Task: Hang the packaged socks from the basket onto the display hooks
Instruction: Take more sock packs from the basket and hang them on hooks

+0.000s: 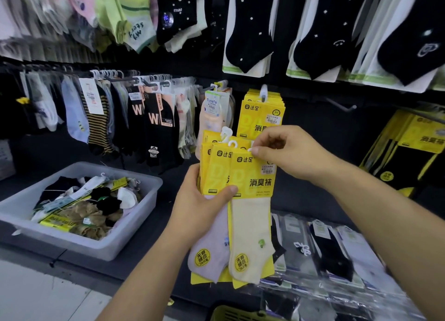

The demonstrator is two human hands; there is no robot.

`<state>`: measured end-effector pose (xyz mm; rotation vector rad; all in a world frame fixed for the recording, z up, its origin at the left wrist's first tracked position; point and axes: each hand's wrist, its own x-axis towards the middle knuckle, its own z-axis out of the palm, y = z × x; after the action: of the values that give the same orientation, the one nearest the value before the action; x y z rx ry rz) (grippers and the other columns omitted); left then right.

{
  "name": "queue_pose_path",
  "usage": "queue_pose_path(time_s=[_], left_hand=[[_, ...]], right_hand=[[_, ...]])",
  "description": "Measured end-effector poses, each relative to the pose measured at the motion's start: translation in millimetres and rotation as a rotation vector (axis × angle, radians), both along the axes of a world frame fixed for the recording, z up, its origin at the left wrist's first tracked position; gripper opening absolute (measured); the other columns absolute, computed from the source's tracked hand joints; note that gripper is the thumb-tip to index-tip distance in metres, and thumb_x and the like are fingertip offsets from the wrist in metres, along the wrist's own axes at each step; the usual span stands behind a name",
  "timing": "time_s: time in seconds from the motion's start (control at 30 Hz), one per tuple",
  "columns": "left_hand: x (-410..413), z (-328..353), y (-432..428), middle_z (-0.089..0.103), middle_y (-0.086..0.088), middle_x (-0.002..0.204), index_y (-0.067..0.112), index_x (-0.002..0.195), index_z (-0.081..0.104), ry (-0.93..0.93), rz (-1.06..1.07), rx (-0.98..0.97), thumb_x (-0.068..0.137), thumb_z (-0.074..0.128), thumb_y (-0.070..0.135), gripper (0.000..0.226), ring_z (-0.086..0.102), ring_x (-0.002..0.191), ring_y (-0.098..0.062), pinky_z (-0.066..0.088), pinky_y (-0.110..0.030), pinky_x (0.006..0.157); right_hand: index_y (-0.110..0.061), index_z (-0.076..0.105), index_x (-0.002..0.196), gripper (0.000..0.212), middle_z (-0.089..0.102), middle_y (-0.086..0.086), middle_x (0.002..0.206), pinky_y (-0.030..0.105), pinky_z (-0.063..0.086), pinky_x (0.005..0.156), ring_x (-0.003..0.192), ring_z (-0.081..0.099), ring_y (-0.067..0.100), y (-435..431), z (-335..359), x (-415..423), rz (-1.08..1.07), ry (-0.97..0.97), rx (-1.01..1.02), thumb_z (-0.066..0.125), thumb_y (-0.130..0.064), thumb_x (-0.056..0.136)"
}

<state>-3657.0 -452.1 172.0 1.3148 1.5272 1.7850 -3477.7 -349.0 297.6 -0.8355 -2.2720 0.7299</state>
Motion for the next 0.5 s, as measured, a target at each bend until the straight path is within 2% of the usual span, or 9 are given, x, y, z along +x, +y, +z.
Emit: queue_pose_path(time_s=[0.1,0.23,0.37,0.43,0.5], left_hand=[[-0.4,0.5,-0.2,0.073,0.031,0.111,0.068,0.102,0.055,0.028,-0.005,0.007,0.065,0.085,0.06,0.048,0.072,0.101,0.008,0.055,-0.009,0.077],[-0.7,0.5,1.8,0.072,0.033,0.11,0.053,0.111,0.056,0.004,-0.012,0.013,0.067,0.085,0.058,0.053,0.071,0.1,0.009,0.055,-0.008,0.076],[-0.9,3.1,1.8,0.072,0.034,0.107,0.049,0.111,0.055,-0.005,0.04,0.024,0.065,0.081,0.067,0.056,0.071,0.096,0.01,0.053,-0.006,0.071],[-5.7,3.7,1.0,0.073,0.034,0.107,0.057,0.107,0.055,0.0,0.068,0.022,0.07,0.083,0.062,0.047,0.071,0.095,0.011,0.052,-0.005,0.07],[-12.1,3.6,0.0,0.072,0.035,0.105,0.063,0.102,0.055,0.023,0.093,0.016,0.081,0.088,0.047,0.042,0.07,0.094,0.013,0.051,-0.003,0.069]], right_hand=[[-0.016,0.074,0.086,0.007,0.07,0.006,0.087,0.025,0.052,0.07,0.075,0.059,0.007,2.4,1.7,0.3,0.01,0.001,-0.005,0.073,-0.022,0.089],[-0.019,0.072,0.087,0.009,0.071,-0.002,0.087,0.023,0.053,0.073,0.082,0.064,0.01,7.5,4.0,0.1,-0.068,0.023,0.054,0.068,-0.023,0.094],[-0.019,0.072,0.085,0.012,0.07,-0.009,0.081,0.009,0.043,0.056,0.067,0.059,-0.003,22.8,16.1,-4.8,-0.205,0.086,0.129,0.066,-0.021,0.095],[-0.018,0.073,0.085,0.013,0.07,-0.009,0.079,0.008,0.041,0.049,0.06,0.057,-0.007,33.6,28.5,-7.0,-0.289,0.162,0.16,0.066,-0.021,0.095],[-0.018,0.072,0.085,0.012,0.069,-0.007,0.08,0.016,0.045,0.057,0.066,0.059,-0.002,44.3,41.0,-10.1,-0.36,0.203,0.201,0.066,-0.022,0.094]])
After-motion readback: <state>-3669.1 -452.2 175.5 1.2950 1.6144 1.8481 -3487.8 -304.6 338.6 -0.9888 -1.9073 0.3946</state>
